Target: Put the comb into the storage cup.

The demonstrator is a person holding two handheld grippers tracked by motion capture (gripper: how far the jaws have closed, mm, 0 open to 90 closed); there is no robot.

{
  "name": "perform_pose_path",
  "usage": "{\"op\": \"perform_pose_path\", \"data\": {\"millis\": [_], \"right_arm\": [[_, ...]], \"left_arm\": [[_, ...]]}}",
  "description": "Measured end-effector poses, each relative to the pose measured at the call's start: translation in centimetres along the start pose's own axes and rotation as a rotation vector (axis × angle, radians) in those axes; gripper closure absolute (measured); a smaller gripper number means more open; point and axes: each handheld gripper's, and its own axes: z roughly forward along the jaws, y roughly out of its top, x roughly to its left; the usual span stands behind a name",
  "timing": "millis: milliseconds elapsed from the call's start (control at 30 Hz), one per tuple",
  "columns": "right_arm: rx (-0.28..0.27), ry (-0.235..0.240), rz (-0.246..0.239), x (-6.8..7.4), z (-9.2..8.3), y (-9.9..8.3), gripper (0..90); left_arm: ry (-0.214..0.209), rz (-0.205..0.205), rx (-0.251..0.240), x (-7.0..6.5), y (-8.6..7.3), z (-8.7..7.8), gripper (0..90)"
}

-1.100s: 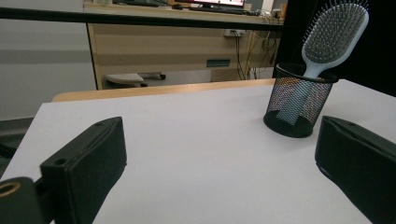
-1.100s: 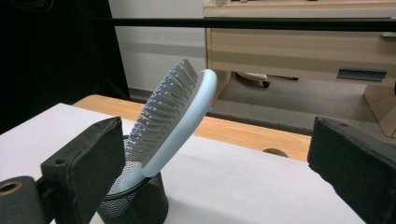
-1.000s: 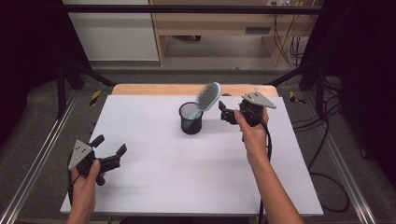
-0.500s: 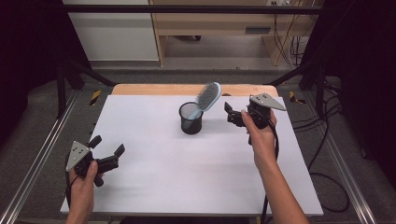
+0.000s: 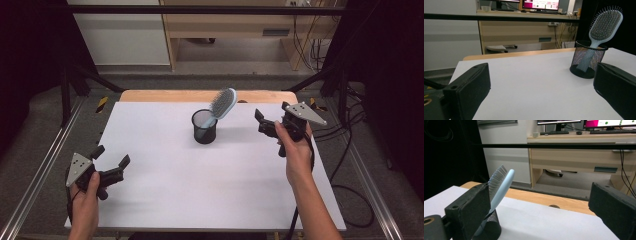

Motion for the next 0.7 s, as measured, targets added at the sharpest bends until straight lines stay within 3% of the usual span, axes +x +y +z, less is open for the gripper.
{"op": "perform_pose_path", "data": {"millis": [267, 467, 700], "right_arm": [[-0.007, -0.021, -0.001, -1.2, -0.8, -0.5, 4.1], [-0.008, -0.028, -0.005, -2.1, -1.6, -1.1, 3.9], [0.006, -0.027, 0.001, -3.2, -2.8, -2.5, 2.8]], "left_arm": [[-0.004, 0.005, -0.007, 0.2, 0.1, -0.2, 1.8], [-0.004, 0.011, -0.011, 0.5, 0.1, -1.3, 1.9], [-0.014, 0.014, -0.014, 0.5, 0.1, -1.6, 1.8]]}}
